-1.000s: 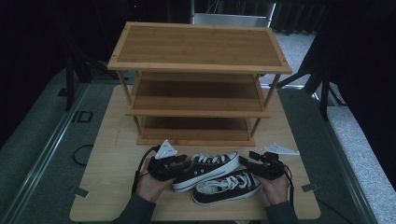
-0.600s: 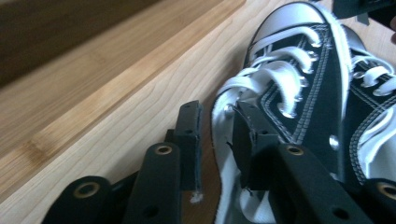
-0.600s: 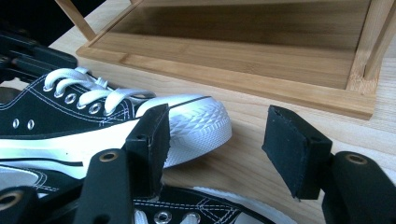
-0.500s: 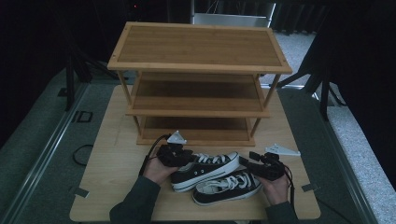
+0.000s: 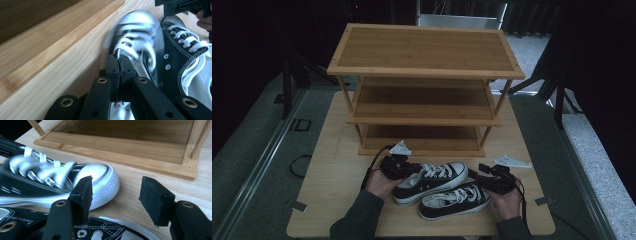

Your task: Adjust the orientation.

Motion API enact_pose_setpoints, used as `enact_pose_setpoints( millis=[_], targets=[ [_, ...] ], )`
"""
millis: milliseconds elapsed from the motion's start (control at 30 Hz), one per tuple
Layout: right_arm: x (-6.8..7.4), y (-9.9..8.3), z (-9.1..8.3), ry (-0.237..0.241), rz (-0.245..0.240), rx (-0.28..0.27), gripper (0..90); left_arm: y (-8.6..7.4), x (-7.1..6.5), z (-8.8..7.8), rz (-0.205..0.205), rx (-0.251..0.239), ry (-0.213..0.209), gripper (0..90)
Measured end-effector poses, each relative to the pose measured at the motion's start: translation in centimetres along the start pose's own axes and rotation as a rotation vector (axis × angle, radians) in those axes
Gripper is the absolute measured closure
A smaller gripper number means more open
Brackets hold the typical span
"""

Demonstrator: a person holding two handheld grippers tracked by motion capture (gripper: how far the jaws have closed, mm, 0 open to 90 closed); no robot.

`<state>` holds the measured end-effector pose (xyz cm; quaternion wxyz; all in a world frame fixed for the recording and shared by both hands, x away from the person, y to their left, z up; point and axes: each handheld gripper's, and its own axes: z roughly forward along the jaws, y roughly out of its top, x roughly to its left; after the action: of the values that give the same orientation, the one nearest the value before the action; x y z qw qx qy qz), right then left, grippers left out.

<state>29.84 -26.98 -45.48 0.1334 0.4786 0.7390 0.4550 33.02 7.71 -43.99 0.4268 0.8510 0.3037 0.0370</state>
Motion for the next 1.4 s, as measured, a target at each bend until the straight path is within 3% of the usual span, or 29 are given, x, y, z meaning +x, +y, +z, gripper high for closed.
enact_pose_setpoints(
  millis=[133, 367, 400, 500, 533, 633, 667, 800, 833, 1033, 1267, 1400],
  targets=[
    [-0.2, -0.1, -0.1, -0.011, 0.000, -0.001, 43.3, -1.7, 0.4, -1.8, -0.038, -0.008, 0.049, 88.7],
    [-0.3, -0.1, -0.2, -0.027, -0.001, -0.003, 43.3, -4.7, 0.4, -4.7, -0.121, -0.041, 0.079, 88.5],
    [-0.3, -0.2, -0.1, -0.030, -0.005, 0.000, 43.3, -5.7, 0.0, -5.5, -0.146, -0.048, 0.102, 88.5],
    [-0.4, -0.2, -0.1, -0.036, -0.008, 0.003, 43.2, -6.5, -0.5, -6.1, -0.150, -0.058, 0.122, 88.1],
    [-0.4, -0.3, -0.1, -0.039, -0.007, 0.004, 43.2, -7.2, -1.1, -6.6, -0.150, -0.067, 0.148, 87.8],
    [-0.5, -0.4, -0.1, -0.041, -0.005, 0.004, 43.2, -7.4, -1.2, -6.7, -0.152, -0.070, 0.155, 85.8],
    [-0.8, -0.6, -0.2, -0.050, 0.000, 0.005, 43.2, -7.5, -1.6, -6.6, -0.142, -0.057, 0.187, 79.4],
    [-1.4, -1.1, -0.4, -0.060, 0.018, 0.006, 43.1, -7.6, -2.1, -6.4, -0.119, -0.039, 0.212, 75.3],
    [-1.8, -1.4, -0.6, -0.070, 0.030, 0.008, 43.1, -7.6, -2.3, -6.2, -0.110, -0.026, 0.229, 75.3],
    [-2.8, -1.7, -1.0, -0.088, 0.070, -0.006, 43.2, -7.7, -2.0, -4.9, -0.134, -0.022, 0.224, 76.2],
    [-4.2, -1.9, -1.9, -0.131, 0.098, -0.025, 43.1, -7.3, -1.9, -4.3, -0.141, -0.041, 0.238, 86.9],
    [-5.3, -2.1, -2.5, -0.164, 0.117, -0.041, 43.1, -7.5, -1.5, -4.5, -0.180, -0.067, 0.218, 87.9]
  ],
)
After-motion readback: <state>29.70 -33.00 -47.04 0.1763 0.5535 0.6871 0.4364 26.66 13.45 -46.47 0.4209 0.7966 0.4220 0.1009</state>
